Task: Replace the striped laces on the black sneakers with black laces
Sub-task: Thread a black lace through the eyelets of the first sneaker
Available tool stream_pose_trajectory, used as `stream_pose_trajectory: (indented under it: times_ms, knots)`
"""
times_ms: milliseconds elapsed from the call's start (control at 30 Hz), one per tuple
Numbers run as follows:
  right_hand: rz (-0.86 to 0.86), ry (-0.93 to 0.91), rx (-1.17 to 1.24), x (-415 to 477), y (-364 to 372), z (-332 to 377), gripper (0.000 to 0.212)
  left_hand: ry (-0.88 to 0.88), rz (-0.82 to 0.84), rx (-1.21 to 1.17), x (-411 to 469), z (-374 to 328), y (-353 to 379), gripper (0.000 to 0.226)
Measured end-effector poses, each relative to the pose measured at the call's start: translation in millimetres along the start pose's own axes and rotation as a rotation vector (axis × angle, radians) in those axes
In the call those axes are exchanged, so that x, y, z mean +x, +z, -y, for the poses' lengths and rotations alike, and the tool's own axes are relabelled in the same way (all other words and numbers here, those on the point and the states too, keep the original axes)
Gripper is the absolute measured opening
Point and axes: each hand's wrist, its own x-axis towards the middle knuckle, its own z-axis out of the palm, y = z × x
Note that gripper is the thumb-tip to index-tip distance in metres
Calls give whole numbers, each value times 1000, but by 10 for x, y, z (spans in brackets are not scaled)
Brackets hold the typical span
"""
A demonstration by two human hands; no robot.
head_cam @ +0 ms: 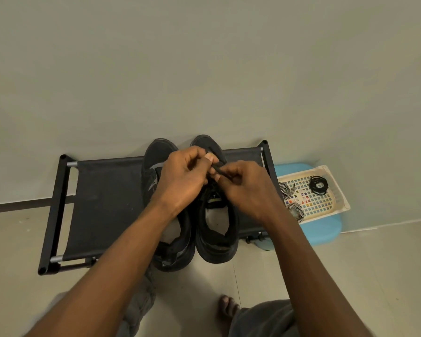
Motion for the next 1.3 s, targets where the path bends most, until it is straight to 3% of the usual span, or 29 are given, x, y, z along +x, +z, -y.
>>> stream_pose_trajectory:
  times_ms: [100, 167, 233, 333, 433, 533, 633, 767, 900, 1100, 1300]
  knots:
    - [-108, -29, -55, -6, -10, 44, 9, -51, -129, 94, 21, 41, 22, 3]
    - [-117, -22, 9, 3, -12, 40, 9, -112, -188, 59, 31, 48, 19, 30]
    - [-127, -24, 41, 7, -7, 30, 9, -116, -193, 68, 34, 33, -7, 33]
    - [-178, -32, 89, 20, 3, 12, 7, -83, -60, 192, 42, 28, -42, 6]
    - [-245, 24, 124, 35, -1, -29, 6, -58, 122, 228, 37, 32, -64, 18]
    - [-247, 60, 159, 39, -7, -31, 6, 60, 197, 349, 25, 47, -69, 10]
    - [-251, 66, 186, 37, -16, -44, 7, -5, 200, 134, 18, 57, -78, 10]
    - [-246, 103, 253, 42, -22, -56, 10, -143, 147, -197, 41, 23, -100, 27]
    - [-231, 114, 292, 35, -9, -60, 11, -104, 230, -268, 32, 3, -159, 33]
    - [-159, 110, 358, 35, -11, -58, 12, 151, 46, 88, -18, 74, -89, 30]
    - [-103, 73, 347, 24, -81, -84, 14, 177, -26, 34, -40, 37, -86, 7]
